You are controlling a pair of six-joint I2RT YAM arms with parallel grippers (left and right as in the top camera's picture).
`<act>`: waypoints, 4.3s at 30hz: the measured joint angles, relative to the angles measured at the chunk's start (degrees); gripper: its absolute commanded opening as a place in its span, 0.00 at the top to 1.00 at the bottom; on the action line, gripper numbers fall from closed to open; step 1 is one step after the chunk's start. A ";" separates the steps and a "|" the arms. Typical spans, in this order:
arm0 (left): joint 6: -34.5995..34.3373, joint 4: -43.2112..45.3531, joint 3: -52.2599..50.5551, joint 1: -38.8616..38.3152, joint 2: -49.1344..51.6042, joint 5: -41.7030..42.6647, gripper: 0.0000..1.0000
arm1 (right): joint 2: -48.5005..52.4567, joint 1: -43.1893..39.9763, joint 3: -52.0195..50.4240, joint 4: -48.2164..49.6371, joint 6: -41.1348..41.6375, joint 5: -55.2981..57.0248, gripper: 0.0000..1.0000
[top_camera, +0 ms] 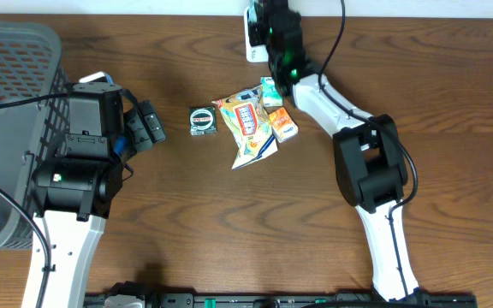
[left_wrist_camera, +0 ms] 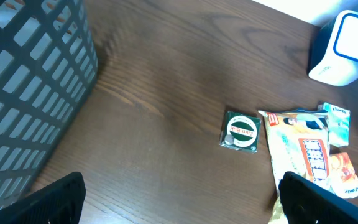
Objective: Scan the item barcode
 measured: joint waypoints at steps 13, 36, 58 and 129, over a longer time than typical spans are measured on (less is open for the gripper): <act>0.00 0.00 0.00 0.00 0.00 0.00 0.02 | 3.39 -1.60 5.09 -8.33 0.61 -1.22 0.99; 0.00 -0.02 0.00 0.00 0.00 0.00 0.02 | -7.54 -22.62 5.77 -44.35 -9.11 6.64 0.77; 0.00 0.02 0.00 0.00 0.00 0.00 0.03 | -7.45 -41.55 5.62 -68.37 -13.16 -15.23 0.02; 0.00 0.00 0.00 0.00 0.00 0.00 0.02 | -17.79 -47.71 -7.17 -37.31 -7.37 -13.94 0.78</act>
